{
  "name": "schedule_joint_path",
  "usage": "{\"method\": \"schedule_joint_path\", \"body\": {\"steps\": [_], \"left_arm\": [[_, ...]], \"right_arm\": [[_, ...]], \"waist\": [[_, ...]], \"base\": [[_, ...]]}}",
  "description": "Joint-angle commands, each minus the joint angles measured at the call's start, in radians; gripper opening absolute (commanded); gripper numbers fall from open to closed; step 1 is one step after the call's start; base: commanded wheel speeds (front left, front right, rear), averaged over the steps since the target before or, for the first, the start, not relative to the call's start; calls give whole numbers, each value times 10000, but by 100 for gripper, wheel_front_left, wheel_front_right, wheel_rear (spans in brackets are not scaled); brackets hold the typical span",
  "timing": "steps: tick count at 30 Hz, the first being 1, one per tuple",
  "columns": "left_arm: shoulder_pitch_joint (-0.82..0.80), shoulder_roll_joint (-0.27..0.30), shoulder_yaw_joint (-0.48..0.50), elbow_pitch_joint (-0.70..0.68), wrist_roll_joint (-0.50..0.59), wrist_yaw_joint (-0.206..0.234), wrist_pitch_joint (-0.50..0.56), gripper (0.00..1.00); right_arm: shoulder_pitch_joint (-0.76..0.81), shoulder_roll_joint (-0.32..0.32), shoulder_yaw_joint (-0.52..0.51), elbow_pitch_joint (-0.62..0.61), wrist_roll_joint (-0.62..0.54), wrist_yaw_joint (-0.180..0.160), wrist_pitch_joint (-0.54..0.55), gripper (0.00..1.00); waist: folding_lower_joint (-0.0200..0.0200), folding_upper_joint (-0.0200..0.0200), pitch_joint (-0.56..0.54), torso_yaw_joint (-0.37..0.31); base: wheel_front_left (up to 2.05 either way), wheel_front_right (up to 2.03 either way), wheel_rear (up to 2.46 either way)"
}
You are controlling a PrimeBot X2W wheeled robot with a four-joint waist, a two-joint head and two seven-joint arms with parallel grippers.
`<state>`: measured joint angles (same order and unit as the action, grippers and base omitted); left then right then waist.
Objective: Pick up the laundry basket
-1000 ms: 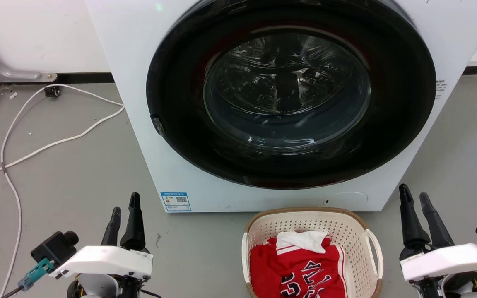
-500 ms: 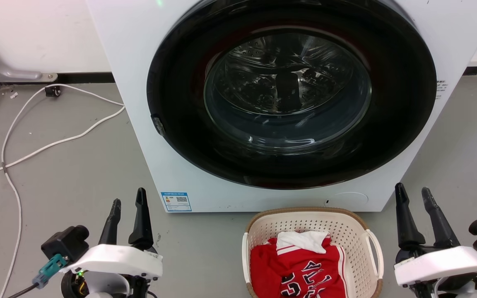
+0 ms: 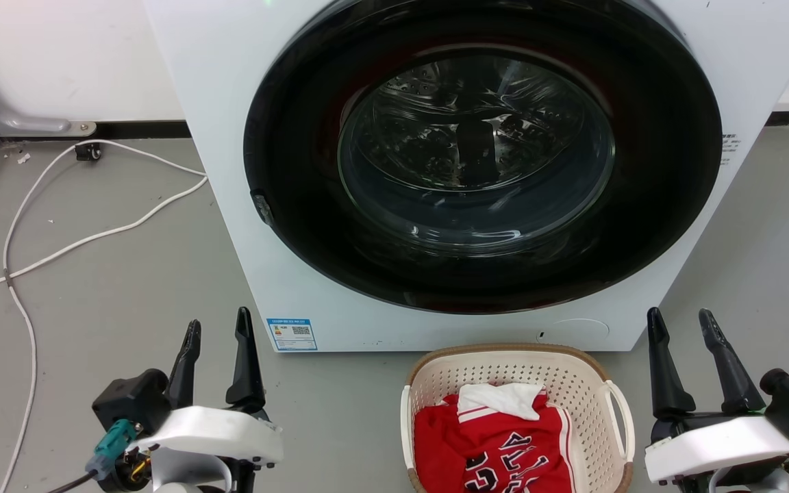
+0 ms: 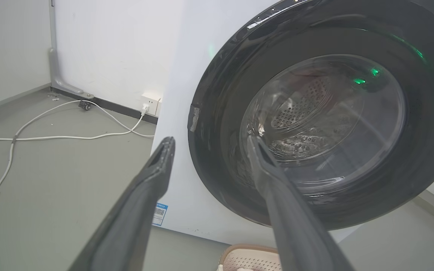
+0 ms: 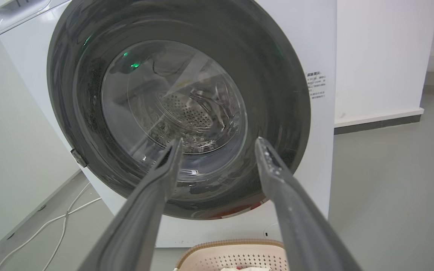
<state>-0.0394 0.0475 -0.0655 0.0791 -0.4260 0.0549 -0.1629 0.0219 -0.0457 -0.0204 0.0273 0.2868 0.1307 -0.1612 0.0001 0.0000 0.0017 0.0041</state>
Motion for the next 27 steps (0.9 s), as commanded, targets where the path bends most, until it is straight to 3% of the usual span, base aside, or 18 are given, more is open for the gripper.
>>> {"method": "schedule_joint_path", "body": {"steps": [1, 27], "left_arm": [[56, 47, -73, -137, 370, 87, -107, 100], [215, 151, -683, -101, 2627, 448, -669, 100]], "right_arm": [[38, -50, 24, -161, -349, 0, -114, 100], [341, -62, -1, -232, -2084, -1, -698, 100]], "waist": [[-1, 0, -4, -6], [-1, 0, -82, -18]], "base": [[0, 0, 0], [0, 0, 0]]}}
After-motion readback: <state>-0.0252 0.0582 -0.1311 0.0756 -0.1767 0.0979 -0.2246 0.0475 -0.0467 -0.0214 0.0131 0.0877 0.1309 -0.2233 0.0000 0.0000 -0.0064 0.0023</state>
